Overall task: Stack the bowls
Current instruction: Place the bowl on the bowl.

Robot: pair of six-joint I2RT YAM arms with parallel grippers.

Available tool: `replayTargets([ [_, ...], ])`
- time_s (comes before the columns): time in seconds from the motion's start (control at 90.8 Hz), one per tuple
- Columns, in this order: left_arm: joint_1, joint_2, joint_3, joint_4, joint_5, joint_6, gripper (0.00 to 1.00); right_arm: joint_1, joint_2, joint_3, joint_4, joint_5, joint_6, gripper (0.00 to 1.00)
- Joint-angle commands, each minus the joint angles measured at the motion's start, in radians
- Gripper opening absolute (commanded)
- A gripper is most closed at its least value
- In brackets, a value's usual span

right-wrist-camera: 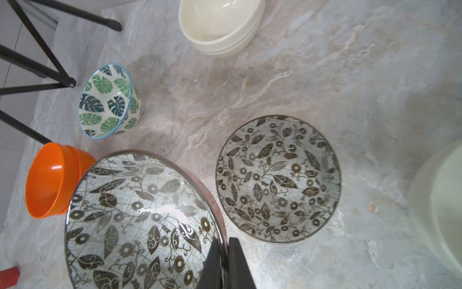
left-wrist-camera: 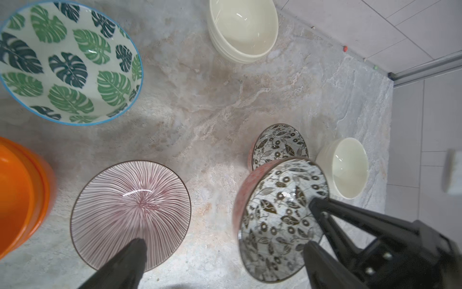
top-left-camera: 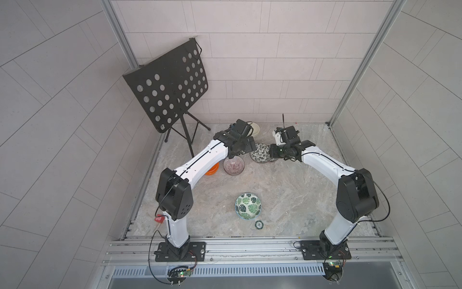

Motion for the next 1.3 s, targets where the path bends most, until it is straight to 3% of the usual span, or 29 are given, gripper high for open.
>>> replayTargets([
  [0.0, 0.016, -0.038, -0.004, -0.03, -0.07, 0.057, 1.0, -0.071, -0.019, 0.019, 0.027, -0.033, 0.024, 0.0],
  [0.242, 0.051, -0.08, -0.053, -0.046, -0.198, 0.11, 1.0, -0.128, 0.092, 0.091, -0.027, 0.007, -0.017, 0.0],
  [0.748, 0.081, -0.138, -0.098, -0.049, -0.205, 0.111, 1.0, -0.104, 0.267, 0.235, -0.12, 0.106, -0.076, 0.0],
  [1.134, 0.105, -0.162, -0.111, -0.048, -0.198, 0.102, 1.0, -0.092, 0.302, 0.254, -0.162, 0.139, -0.094, 0.08],
  [1.288, 0.109, -0.171, -0.121, -0.044, -0.194, 0.099, 1.0, -0.084, 0.301, 0.25, -0.172, 0.144, -0.098, 0.18],
])
